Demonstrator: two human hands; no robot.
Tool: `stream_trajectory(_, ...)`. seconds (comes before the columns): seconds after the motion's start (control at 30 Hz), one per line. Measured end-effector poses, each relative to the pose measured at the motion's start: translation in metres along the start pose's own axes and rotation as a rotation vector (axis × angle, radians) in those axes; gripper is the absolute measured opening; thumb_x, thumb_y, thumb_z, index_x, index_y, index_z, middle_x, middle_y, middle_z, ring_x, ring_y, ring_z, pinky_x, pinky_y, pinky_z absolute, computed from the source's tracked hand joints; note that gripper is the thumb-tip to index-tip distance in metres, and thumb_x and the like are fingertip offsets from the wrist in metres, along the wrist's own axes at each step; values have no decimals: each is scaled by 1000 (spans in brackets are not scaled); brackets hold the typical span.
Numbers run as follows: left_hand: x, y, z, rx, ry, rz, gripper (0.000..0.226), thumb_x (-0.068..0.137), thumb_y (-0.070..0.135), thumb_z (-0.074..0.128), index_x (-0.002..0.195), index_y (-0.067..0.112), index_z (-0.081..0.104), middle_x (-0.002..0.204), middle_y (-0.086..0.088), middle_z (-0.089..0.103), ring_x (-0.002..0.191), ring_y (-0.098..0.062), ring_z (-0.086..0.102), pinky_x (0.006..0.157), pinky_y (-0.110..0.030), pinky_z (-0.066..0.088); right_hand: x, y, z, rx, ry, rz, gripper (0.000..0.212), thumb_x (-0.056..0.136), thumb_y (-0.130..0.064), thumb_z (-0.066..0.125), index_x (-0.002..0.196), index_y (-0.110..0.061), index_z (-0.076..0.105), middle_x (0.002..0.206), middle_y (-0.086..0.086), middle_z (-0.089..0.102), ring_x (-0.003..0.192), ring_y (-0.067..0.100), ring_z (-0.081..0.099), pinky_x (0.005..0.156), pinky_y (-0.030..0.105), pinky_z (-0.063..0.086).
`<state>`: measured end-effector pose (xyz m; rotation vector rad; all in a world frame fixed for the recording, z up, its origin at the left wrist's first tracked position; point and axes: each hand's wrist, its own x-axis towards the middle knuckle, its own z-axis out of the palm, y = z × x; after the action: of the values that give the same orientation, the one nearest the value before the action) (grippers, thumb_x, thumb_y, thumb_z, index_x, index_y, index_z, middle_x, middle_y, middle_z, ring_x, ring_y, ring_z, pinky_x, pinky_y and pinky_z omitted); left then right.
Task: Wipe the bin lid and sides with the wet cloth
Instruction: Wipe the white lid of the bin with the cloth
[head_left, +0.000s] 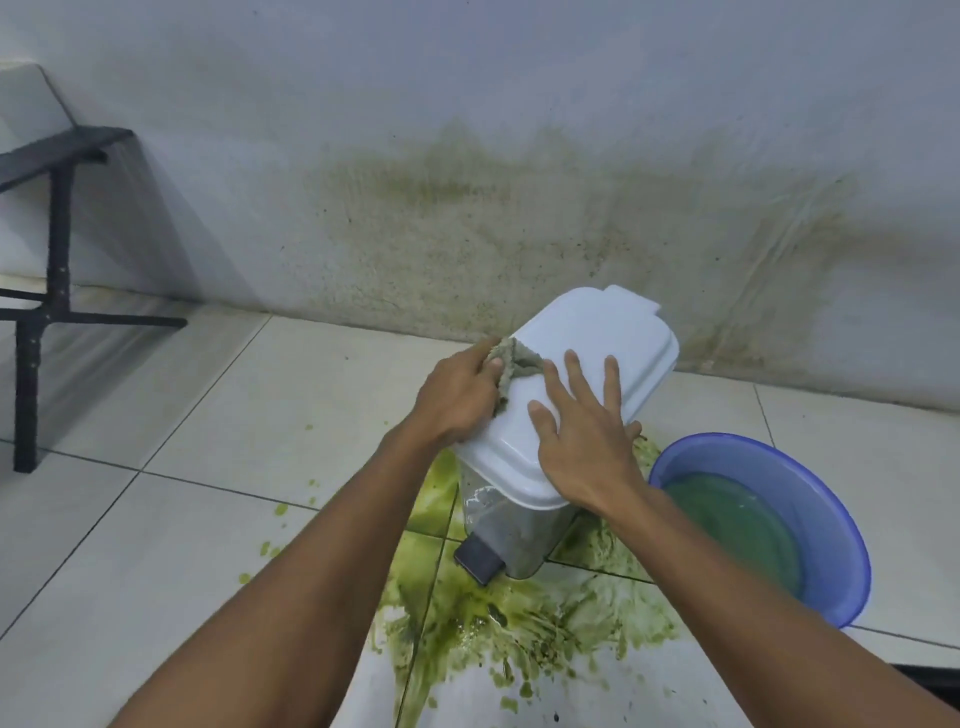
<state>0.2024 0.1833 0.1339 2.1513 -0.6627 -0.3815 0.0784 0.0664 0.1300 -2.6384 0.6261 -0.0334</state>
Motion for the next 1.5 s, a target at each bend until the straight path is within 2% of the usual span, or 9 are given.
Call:
stream_trajectory(0.2, 46, 30, 6, 217, -213, 145, 52, 110, 29, 36, 161, 21, 28, 165, -1, 31, 151, -23, 31, 120, -34, 25, -4, 15, 3, 16, 52, -99, 71, 95, -62, 9, 159, -32, 14, 167, -17, -6, 150, 12, -26, 115, 71, 15)
stream_trajectory(0.3, 73, 46, 19, 323, -251, 214, 55, 111, 28, 33, 163, 18, 18, 169, -3, 19, 154, -23, 22, 120, -31, 19, -2, 6, 9, -47, 110, -68, 79, 89, -57, -3, 159, -29, 19, 168, -11, -2, 152, 17, -22, 113, 75, -4)
stream_trajectory(0.43, 113, 60, 40, 428, -317, 339, 54, 112, 28, 32, 163, 19, 17, 171, -2, 10, 158, -20, 7, 125, -36, 10, -8, -5, 14, -134, 258, -175, 77, 94, -52, 14, 155, -8, 33, 166, 12, 19, 156, 24, -1, 113, 72, -9)
stream_trajectory(0.57, 139, 75, 54, 552, -390, 480, 54, 112, 31, 30, 163, 21, 15, 171, 0, 9, 158, -17, 1, 127, -37, 3, -14, 0, 23, -138, 251, -266, 100, 88, -82, 26, 157, -9, 27, 167, 11, 15, 155, 28, 5, 115, 72, -1)
stream_trajectory(0.73, 153, 98, 84, 624, -433, 669, 51, 112, 36, 30, 161, 23, 27, 168, 0, 23, 156, -17, 14, 123, -32, 5, -10, 4, 27, -111, 292, -293, 102, 82, -85, 37, 153, -12, 37, 164, 5, 27, 155, 28, 11, 116, 71, 1)
stream_trajectory(0.97, 168, 95, 82, 658, -367, 487, 57, 109, 49, 26, 159, 22, 33, 164, -4, 35, 151, -25, 29, 124, -39, 18, -11, 32, 14, -83, 276, -479, 95, 75, -80, 55, 151, -25, 40, 163, -6, 30, 155, 21, 13, 117, 68, 6)
stream_trajectory(1.13, 145, 51, 34, 684, -204, 283, 58, 110, 46, 23, 162, 20, 23, 167, -6, 27, 153, -26, 23, 125, -39, 15, -7, 81, -31, 30, -11, -690, 94, 70, -69, 76, 151, -40, 38, 164, -16, 23, 155, 9, 6, 125, 46, -7)
stream_trajectory(1.3, 90, 21, 14, 739, -127, 232, 59, 110, 43, 20, 164, 21, 9, 171, -5, 8, 157, -25, 6, 126, -43, 5, -12, 74, -54, 38, -114, -498, 75, 85, -82, 38, 149, -42, 41, 160, -28, 21, 149, -9, 0, 126, 44, -4)
stream_trajectory(1.5, 36, 11, 3, 696, -282, 436, 62, 107, 50, 17, 163, 28, 1, 169, 5, -9, 157, -16, -14, 125, -34, -12, -57, -4, 6, -100, 182, -125, 81, 87, -58, 33, 150, -8, 42, 161, 10, 34, 153, 30, 18, 118, 63, 5)
